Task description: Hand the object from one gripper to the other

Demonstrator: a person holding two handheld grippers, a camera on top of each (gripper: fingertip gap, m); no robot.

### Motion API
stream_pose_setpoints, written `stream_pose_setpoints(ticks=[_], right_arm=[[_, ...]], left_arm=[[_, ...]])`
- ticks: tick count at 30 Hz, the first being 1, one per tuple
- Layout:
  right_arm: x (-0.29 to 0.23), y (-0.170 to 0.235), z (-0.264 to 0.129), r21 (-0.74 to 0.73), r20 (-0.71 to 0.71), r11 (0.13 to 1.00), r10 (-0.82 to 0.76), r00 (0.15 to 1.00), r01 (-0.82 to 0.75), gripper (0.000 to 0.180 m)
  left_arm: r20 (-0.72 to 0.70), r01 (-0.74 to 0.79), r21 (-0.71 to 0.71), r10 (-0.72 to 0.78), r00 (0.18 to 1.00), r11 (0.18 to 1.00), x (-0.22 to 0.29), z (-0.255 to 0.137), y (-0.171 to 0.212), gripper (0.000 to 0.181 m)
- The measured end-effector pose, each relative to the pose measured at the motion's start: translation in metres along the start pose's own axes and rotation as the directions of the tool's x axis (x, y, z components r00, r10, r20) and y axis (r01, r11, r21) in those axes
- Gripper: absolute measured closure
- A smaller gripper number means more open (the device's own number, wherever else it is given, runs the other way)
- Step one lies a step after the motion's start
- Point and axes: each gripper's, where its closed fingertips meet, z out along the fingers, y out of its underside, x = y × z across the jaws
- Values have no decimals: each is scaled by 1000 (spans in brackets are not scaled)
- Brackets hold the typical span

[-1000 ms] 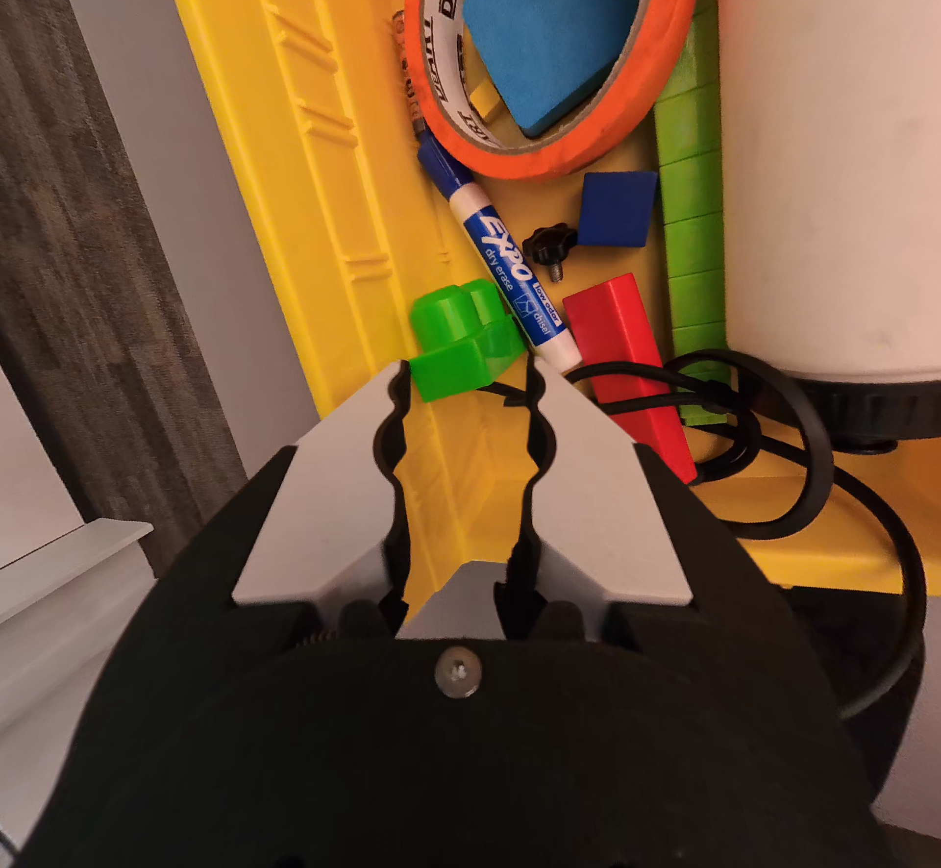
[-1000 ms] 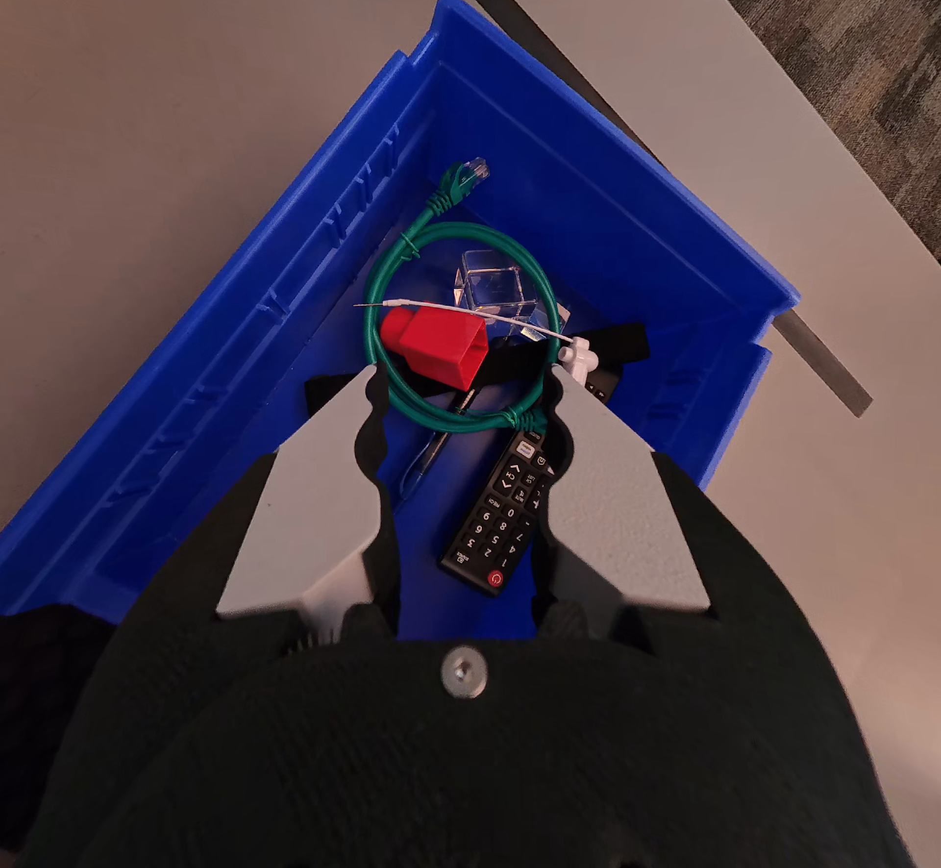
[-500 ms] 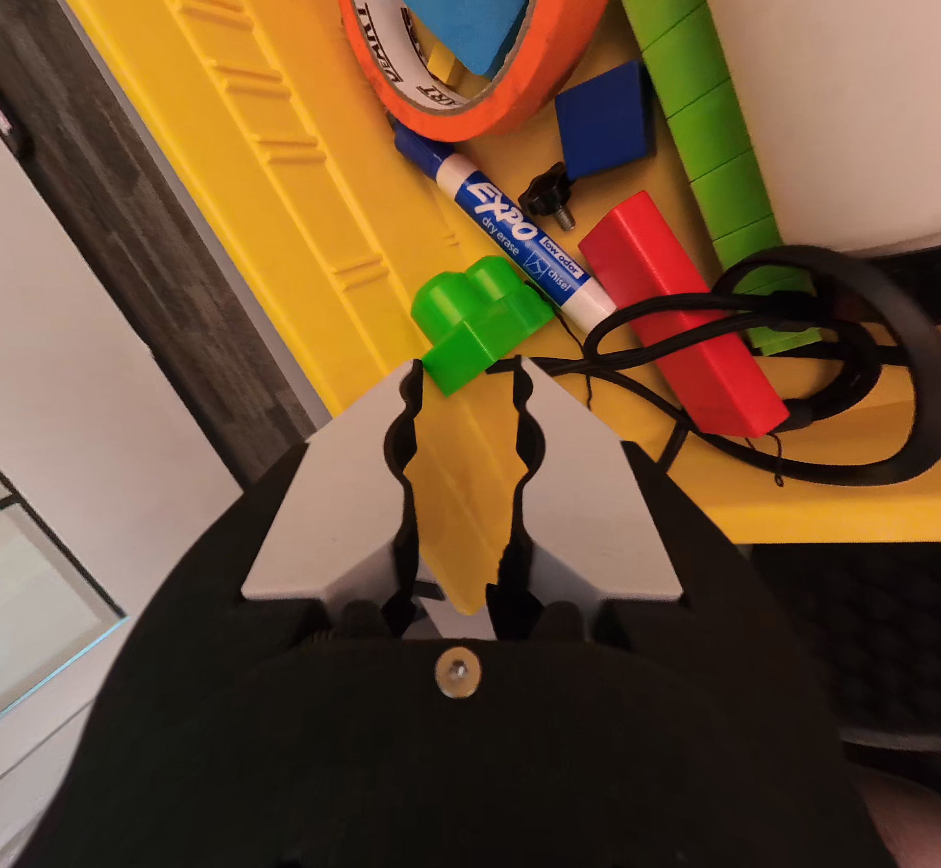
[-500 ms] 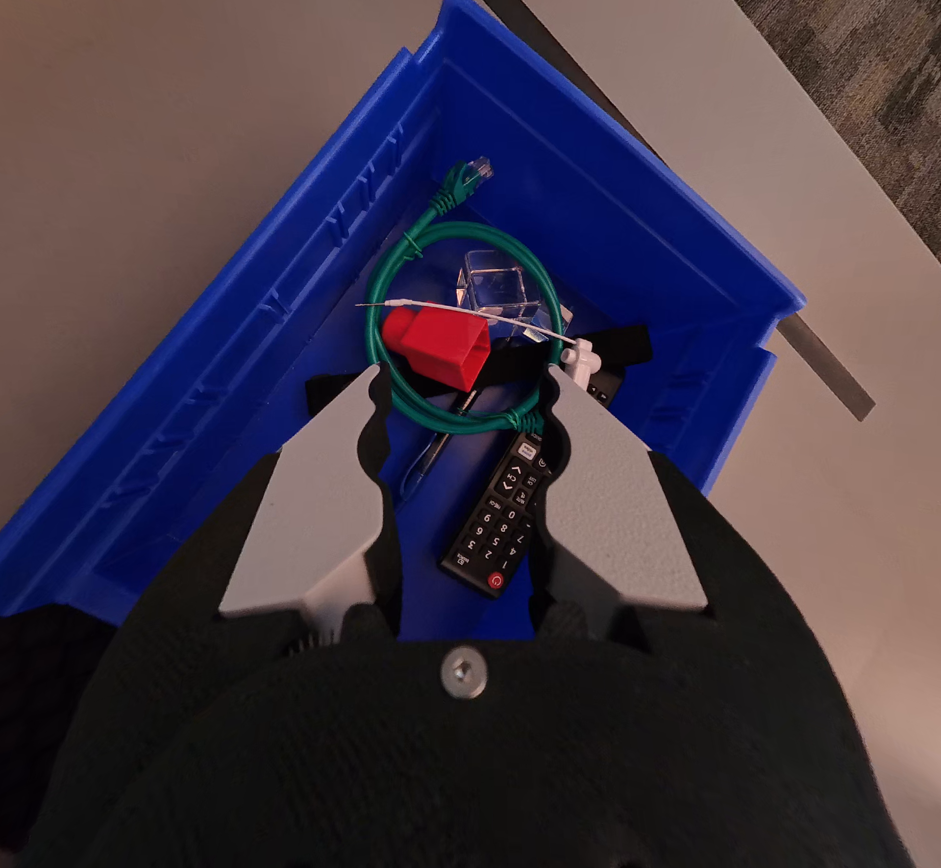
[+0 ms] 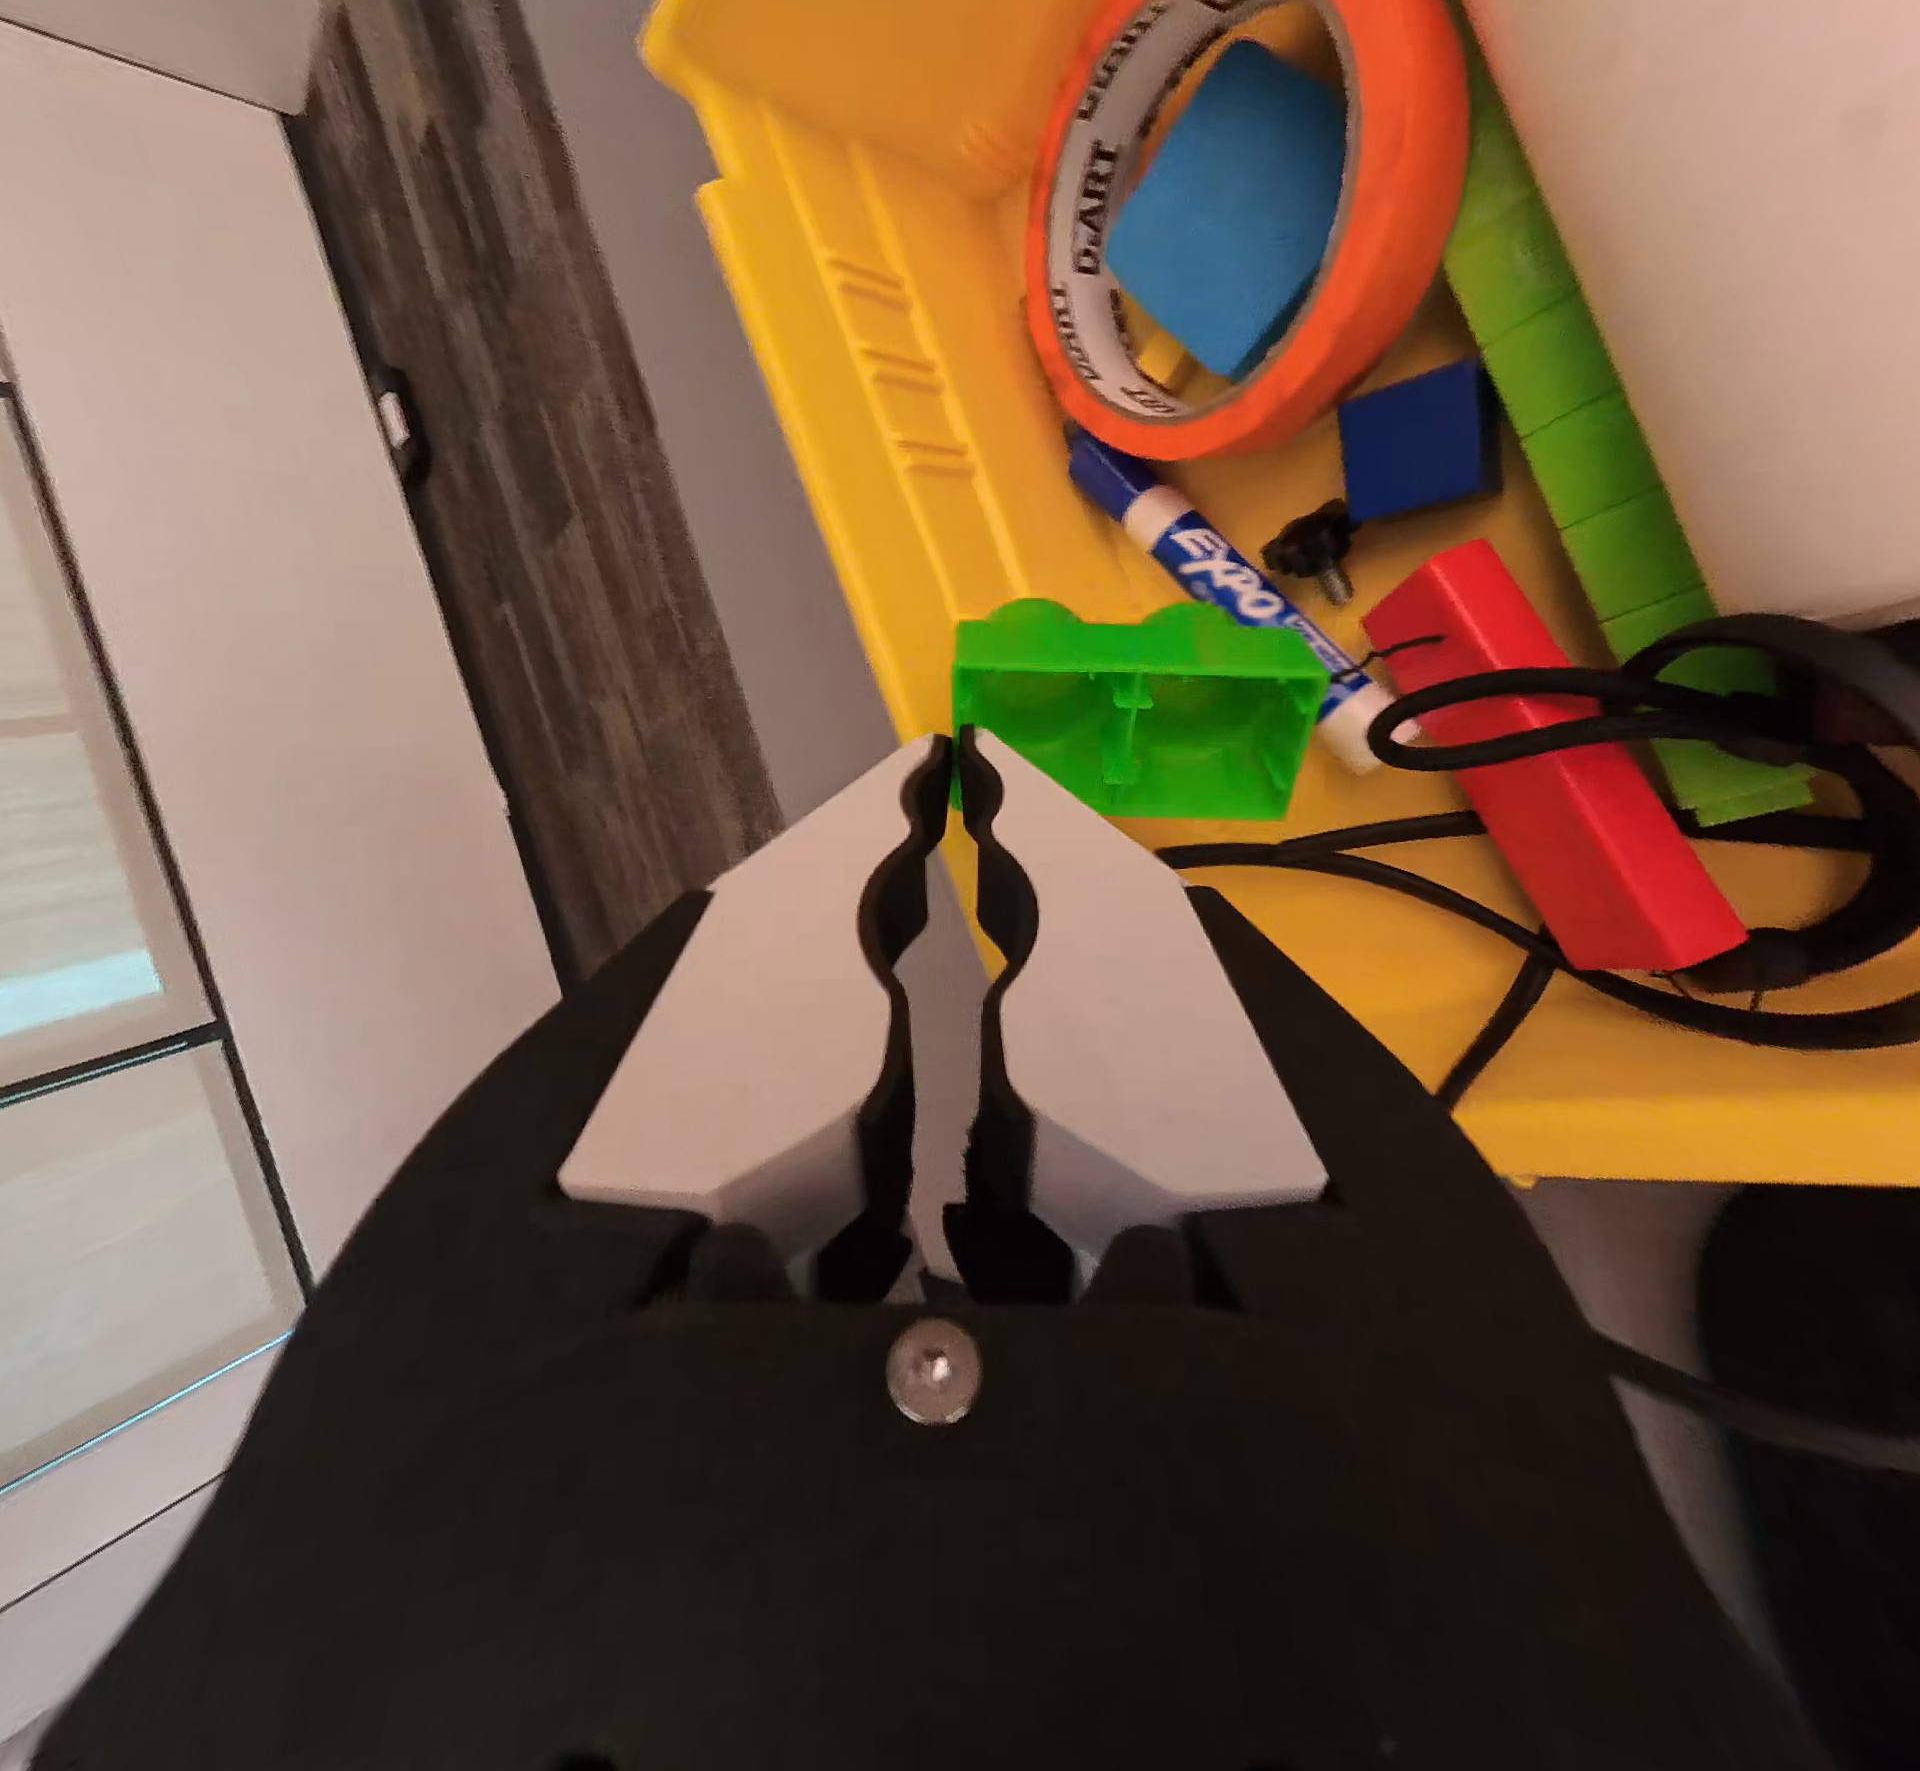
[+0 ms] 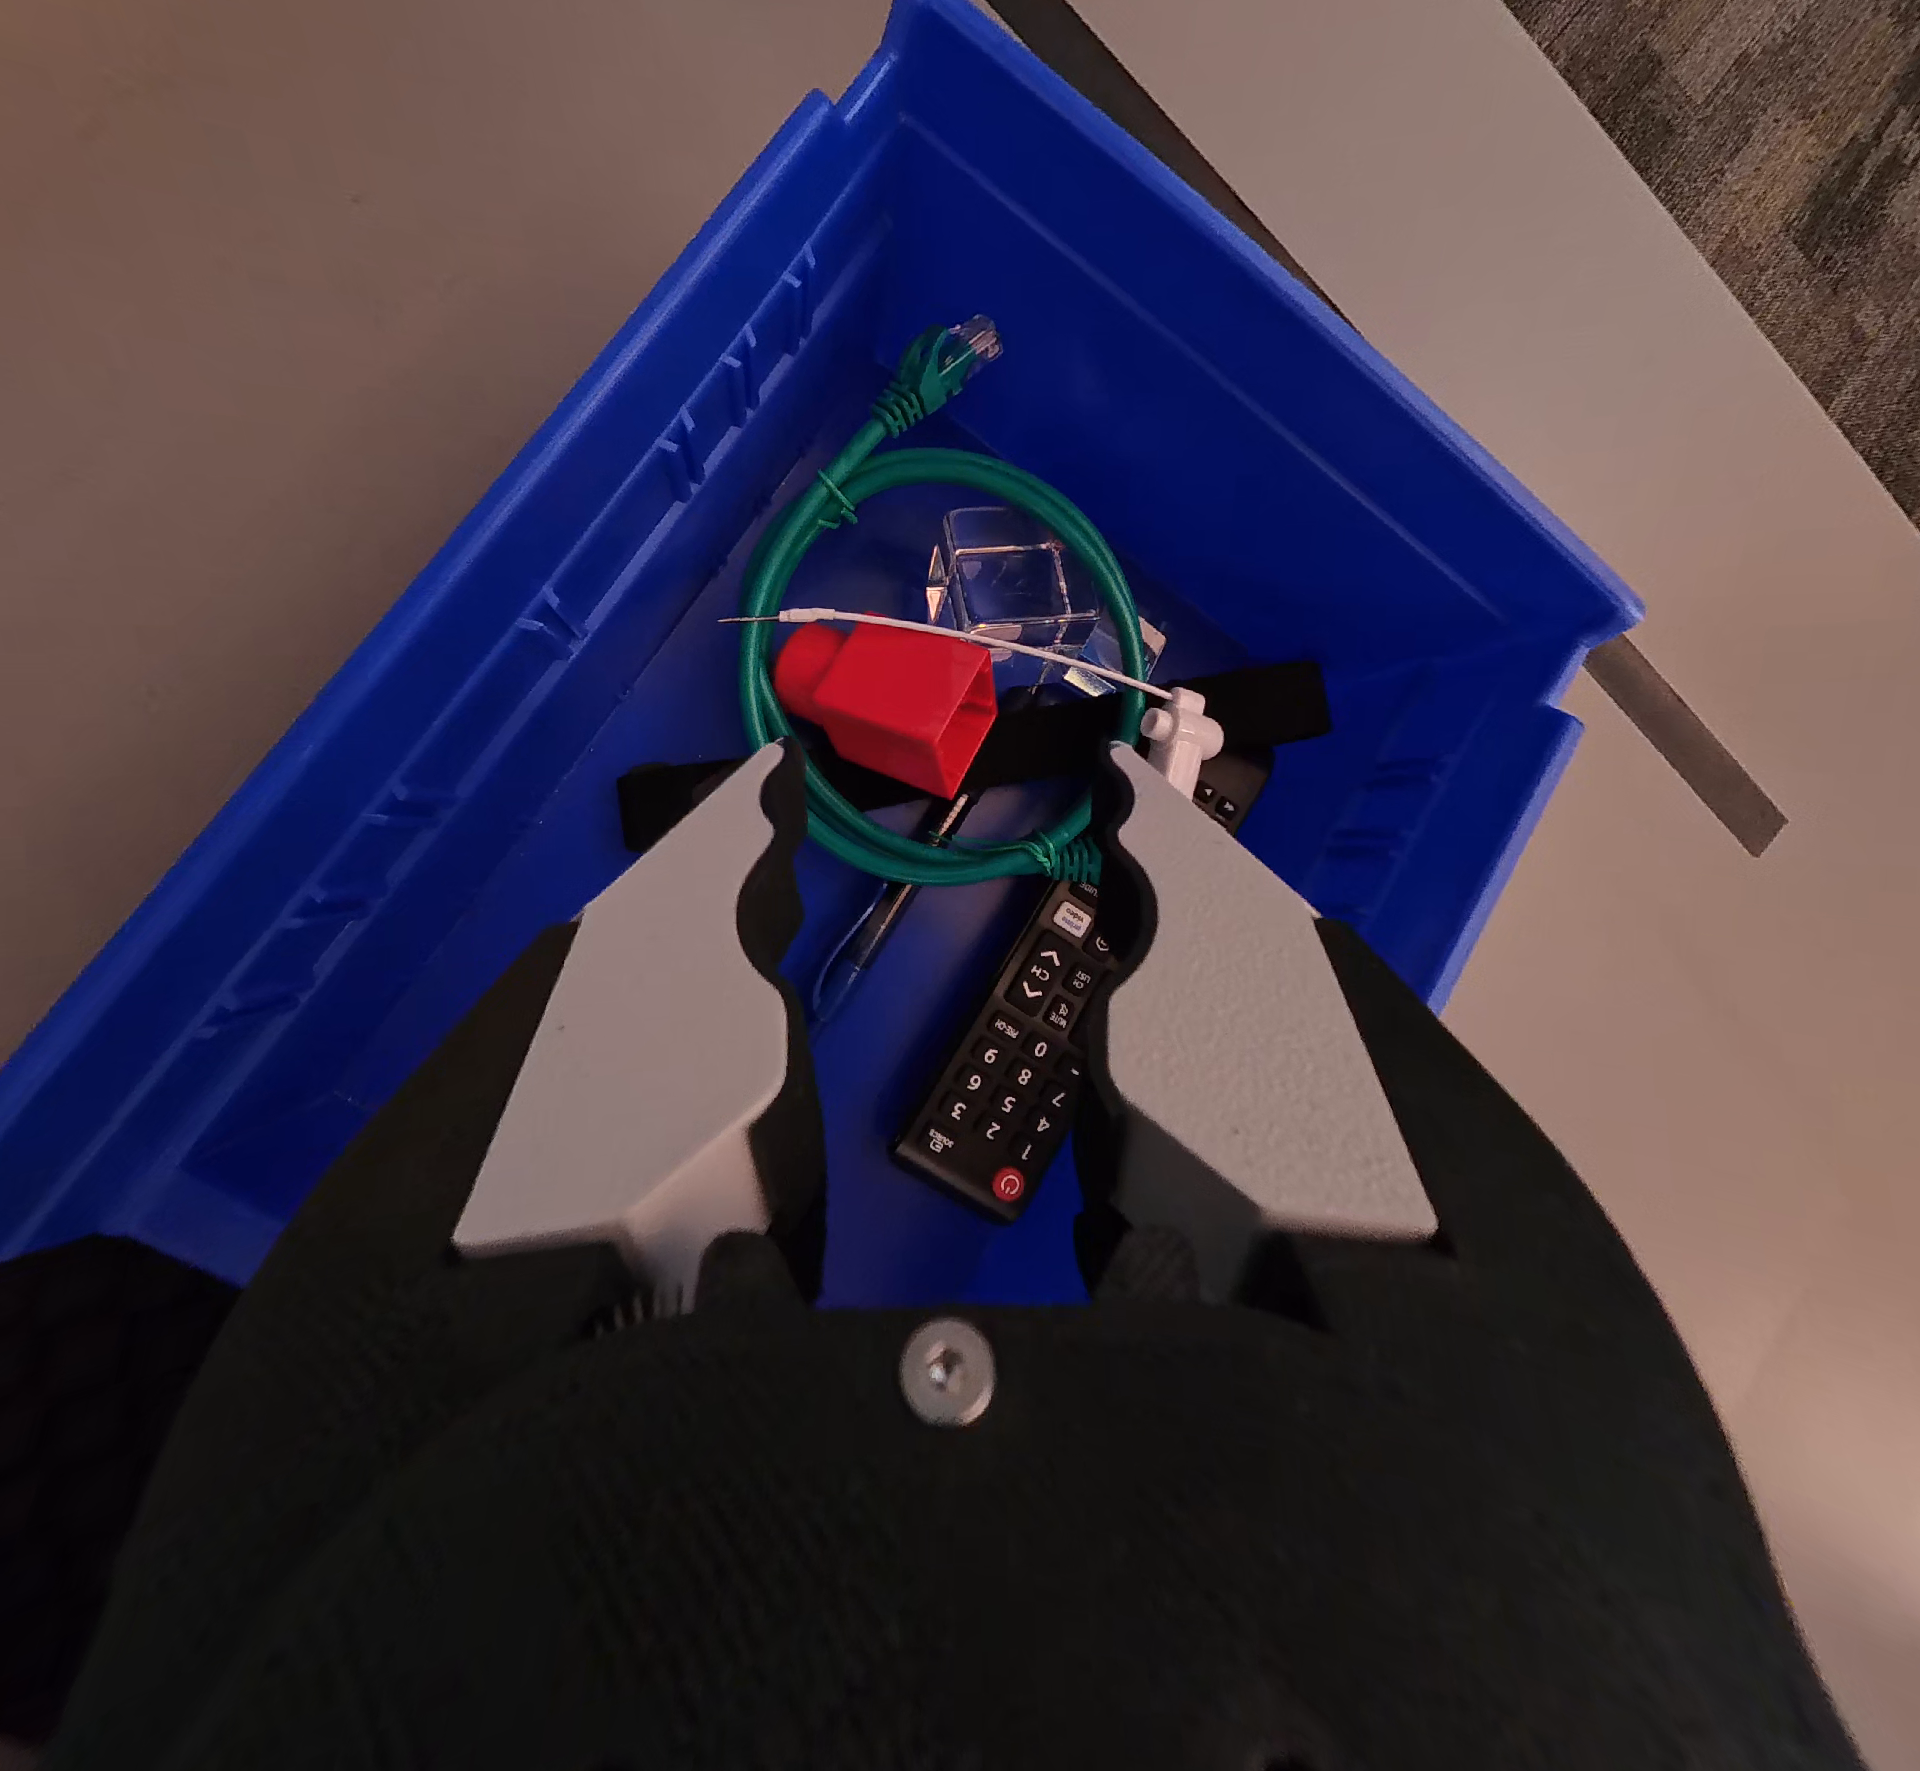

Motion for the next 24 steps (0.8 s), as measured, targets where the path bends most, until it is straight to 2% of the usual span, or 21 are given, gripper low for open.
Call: stream_pose_setpoints(ticks=[1, 4, 6, 8, 10, 11, 13, 15, 17, 19, 24], right_arm=[[0, 0, 0, -1, -3, 1000, 0, 1000, 0, 125], [5, -3, -6, 5, -36, 1000, 9, 999, -9, 129], [11, -14, -16, 45, -83, 999, 20, 996, -16, 131], [19, -37, -37, 147, -167, 989, 26, 986, -1, 130], [26, -73, -68, 305, -282, 951, 45, 958, 45, 126], [24, -94, -87, 400, -329, 912, 51, 943, 91, 119], [-1, -138, -126, 577, -379, 785, 12, 925, 226, 115], [-42, -174, -161, 692, -451, 602, -69, 890, 398, 115], [-97, -198, -186, 720, -551, 388, -184, 814, 575, 127], [-152, -208, -194, 682, -636, 217, -296, 713, 698, 139], [-235, -219, -178, 591, -690, 81, -464, 555, 803, 137]], left_arm=[[17, 13, 20, -13, 1000, 1000, -5, -5, -1, 181], [43, 76, 144, -82, 996, 987, -18, -29, -15, 181], [-2, 118, 310, -123, 992, 944, -19, -54, -38, 181], [-124, 185, 525, -141, 982, 831, -11, -90, -70, 181], [-342, 304, 695, -73, 937, 652, 8, -138, -100, 181], [-449, 373, 736, -5, 894, 565, 20, -163, -109, 181], [-604, 496, 760, 177, 777, 419, 41, -212, -119, 181], [-687, 612, 727, 342, 642, 312, 54, -252, -120, 181], [-713, 677, 681, 465, 525, 279, 64, -276, -118, 181], [-693, 690, 673, 556, 460, 267, 75, -290, -114, 181], [-590, 655, 709, 729, 349, 261, 106, -321, -97, 181]])
